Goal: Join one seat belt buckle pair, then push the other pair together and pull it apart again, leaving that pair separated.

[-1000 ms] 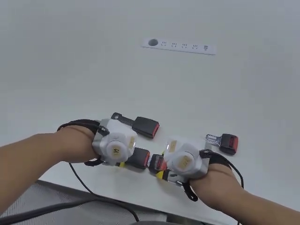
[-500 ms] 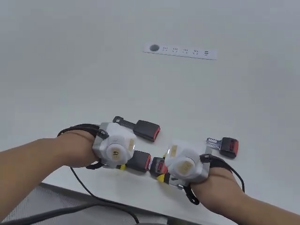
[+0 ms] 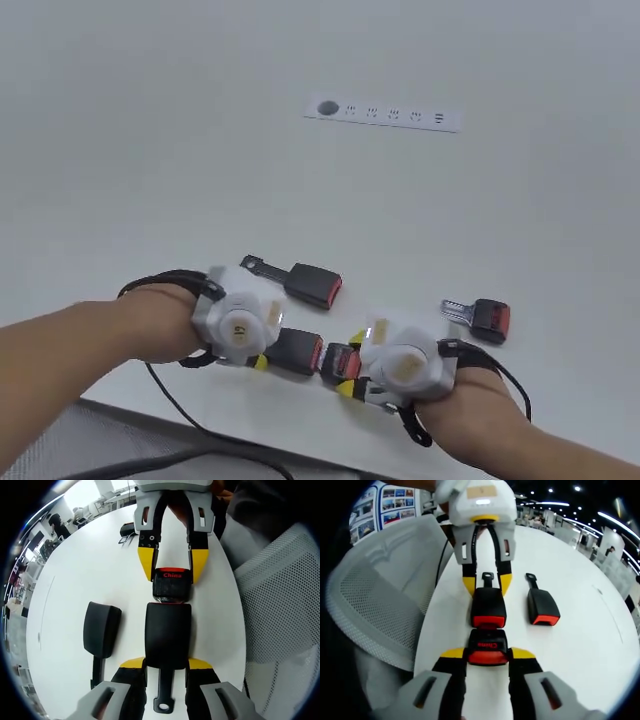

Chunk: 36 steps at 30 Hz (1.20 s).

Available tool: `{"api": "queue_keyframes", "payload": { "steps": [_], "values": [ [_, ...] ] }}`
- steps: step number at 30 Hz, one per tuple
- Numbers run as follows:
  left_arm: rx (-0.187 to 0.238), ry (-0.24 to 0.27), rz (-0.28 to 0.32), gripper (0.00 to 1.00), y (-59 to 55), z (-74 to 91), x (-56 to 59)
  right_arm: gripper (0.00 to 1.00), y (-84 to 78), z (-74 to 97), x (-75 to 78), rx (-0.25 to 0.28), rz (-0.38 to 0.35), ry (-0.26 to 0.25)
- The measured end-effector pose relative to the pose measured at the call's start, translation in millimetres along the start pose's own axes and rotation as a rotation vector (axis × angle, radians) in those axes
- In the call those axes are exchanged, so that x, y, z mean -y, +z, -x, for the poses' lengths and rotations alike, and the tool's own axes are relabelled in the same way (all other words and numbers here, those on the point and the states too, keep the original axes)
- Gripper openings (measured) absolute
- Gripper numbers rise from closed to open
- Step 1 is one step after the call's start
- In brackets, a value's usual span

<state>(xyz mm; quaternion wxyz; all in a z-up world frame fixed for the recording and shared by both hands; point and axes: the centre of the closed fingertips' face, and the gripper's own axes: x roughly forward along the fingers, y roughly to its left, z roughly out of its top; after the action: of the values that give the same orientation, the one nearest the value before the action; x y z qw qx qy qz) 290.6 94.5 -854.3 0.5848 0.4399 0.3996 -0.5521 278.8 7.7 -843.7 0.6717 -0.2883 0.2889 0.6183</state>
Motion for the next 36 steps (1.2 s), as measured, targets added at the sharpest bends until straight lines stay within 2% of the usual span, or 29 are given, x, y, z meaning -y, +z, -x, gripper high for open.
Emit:
{"api": "queue_keyframes", "payload": {
  "steps": [12,16,20,29,30,31,32,36],
  "values": [
    [-0.005,-0.011,-0.028,0.3,-0.8,0.5,-0.7,0.31,1.3,-1.0,0.8,-0.001,-0.013,0.0],
    [-0.022,-0.012,-0.035,0.3,-0.7,0.2,-0.1,0.32,1.9,-1.8,0.6,-0.009,-0.014,0.003],
    [-0.018,-0.014,0.002,0.31,-1.8,0.4,0.6,0.32,2.1,-2.3,1.1,-0.004,-0.007,0.008],
    [-0.025,-0.02,0.015,0.32,-4.5,1.2,0.5,0.33,4.3,-2.4,2.2,0.005,-0.021,0.01],
    [-0.022,-0.024,0.029,0.33,-4.6,2.7,0.7,0.33,5.1,-1.4,2.3,0.007,-0.02,0.005],
    [0.001,-0.006,0.081,0.35,-2.3,5.4,-2.7,0.33,5.2,-1.1,2.1,0.007,-0.02,0.005],
    [0.019,0.008,0.095,0.35,0.6,7.6,-5.4,0.33,6.0,0.1,1.7,0.009,-0.029,0.007],
    [0.023,0.018,0.081,0.36,4.4,18.0,-4.7,0.32,13.6,8.7,1.1,0.027,-0.023,0.009]
  ]
}}
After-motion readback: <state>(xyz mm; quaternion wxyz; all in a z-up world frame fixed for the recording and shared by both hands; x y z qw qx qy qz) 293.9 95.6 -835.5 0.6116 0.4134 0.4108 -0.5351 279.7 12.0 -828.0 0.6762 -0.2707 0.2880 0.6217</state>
